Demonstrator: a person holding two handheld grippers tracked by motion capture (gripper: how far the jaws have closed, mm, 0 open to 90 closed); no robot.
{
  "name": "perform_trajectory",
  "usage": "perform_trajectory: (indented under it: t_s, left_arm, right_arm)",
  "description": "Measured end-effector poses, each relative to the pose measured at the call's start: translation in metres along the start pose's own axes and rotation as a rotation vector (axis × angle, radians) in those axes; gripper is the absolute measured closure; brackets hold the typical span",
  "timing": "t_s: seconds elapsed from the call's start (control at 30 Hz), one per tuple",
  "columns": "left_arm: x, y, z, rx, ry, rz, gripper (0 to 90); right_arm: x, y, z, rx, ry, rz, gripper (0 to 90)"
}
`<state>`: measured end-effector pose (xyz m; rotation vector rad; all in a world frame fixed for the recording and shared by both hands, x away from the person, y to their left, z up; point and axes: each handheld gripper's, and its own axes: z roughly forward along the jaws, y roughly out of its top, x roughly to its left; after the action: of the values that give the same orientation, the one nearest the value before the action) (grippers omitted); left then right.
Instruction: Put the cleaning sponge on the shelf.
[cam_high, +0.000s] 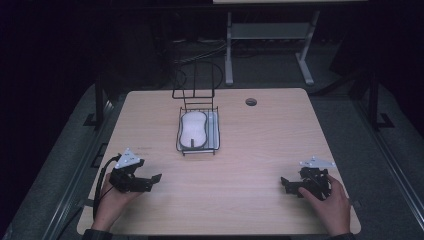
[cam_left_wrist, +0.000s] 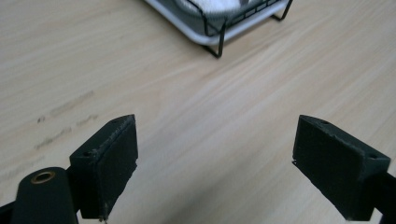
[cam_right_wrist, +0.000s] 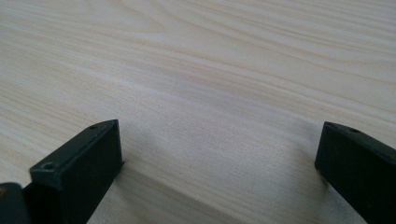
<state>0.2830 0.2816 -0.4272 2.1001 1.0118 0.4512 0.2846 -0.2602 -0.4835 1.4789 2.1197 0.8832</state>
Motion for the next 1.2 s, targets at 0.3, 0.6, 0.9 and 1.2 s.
perform_trajectory:
  t_s: [0.3, 0.6, 0.9, 1.2]
  left_arm:
    - [-0.004, -0.020, 0.000, 0.049, -0.002, 0.001, 13.4]
    - [-0.003, -0.036, 0.004, 0.107, 0.007, -0.002, 13.4]
    - [-0.001, -0.048, 0.007, 0.115, 0.016, 0.002, 12.8]
    - [0.001, -0.057, 0.006, 0.040, 0.007, 0.016, 12.8]
  right_arm:
    - [0.000, 0.000, 0.000, 0.000, 0.000, 0.000, 0.2]
    - [0.000, 0.000, 0.000, 0.000, 0.000, 0.000, 0.2]
    - [0.000, 0.000, 0.000, 0.000, 0.000, 0.001, 0.2]
    - [0.000, 0.000, 0.000, 0.000, 0.000, 0.000, 0.2]
